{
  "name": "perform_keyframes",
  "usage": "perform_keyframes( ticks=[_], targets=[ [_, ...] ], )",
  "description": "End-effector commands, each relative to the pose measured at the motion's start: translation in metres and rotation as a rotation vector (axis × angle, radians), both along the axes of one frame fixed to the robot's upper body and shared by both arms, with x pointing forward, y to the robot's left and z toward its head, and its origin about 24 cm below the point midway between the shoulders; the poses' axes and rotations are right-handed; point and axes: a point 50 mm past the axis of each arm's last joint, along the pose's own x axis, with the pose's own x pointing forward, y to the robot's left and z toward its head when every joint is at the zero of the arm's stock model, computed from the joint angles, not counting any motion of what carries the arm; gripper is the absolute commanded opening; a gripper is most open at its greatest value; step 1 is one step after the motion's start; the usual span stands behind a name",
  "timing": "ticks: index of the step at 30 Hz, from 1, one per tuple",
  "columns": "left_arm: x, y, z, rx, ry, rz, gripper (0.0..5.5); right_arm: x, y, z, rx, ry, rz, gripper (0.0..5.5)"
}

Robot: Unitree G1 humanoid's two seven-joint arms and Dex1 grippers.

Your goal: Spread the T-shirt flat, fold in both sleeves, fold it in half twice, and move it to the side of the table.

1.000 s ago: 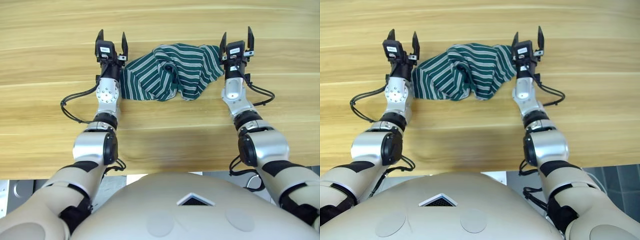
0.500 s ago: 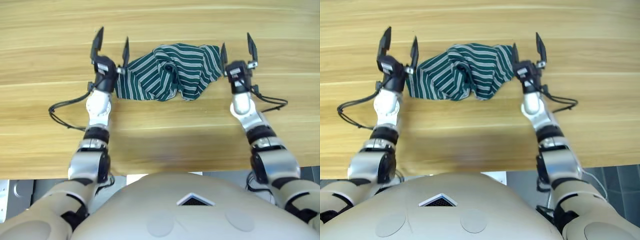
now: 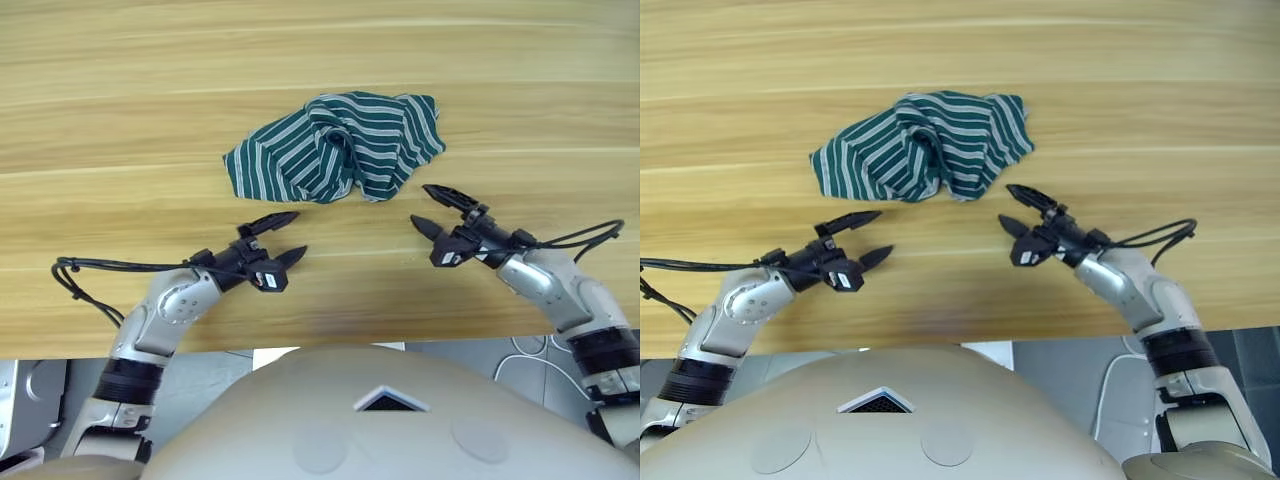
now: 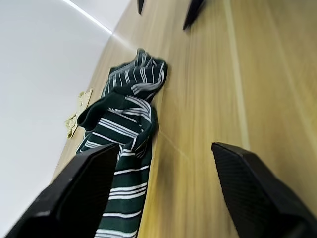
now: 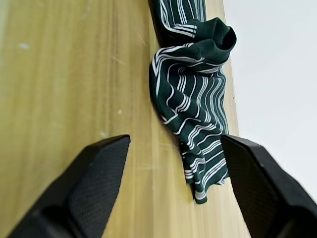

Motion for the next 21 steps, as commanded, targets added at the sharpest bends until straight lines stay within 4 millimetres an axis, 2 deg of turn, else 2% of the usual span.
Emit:
perform_keyframes(
  ticks=[1, 8, 14, 17, 21],
  targets=[
    [0.021, -0.001, 0.000, 0.038, -0.076, 0.068, 3.50, 0.003, 0.001, -0.016, -0.062, 0.043, -0.009, 3.40],
    [0.031, -0.028, -0.008, 0.008, -0.081, 0.015, 3.50, 0.013, 0.001, -0.028, -0.091, 0.034, -0.028, 3.40],
    [0.044, -0.026, -0.015, 0.015, -0.076, 0.058, 3.50, 0.017, 0.002, -0.033, -0.093, 0.022, -0.034, 3.40],
    [0.056, -0.020, -0.014, 0.037, -0.105, 0.113, 3.03, 0.016, -0.001, -0.036, -0.108, 0.028, -0.041, 3.40],
    [0.061, -0.014, -0.015, 0.075, -0.112, 0.144, 2.34, 0.018, -0.003, -0.036, -0.115, 0.023, -0.041, 3.40]
  ],
)
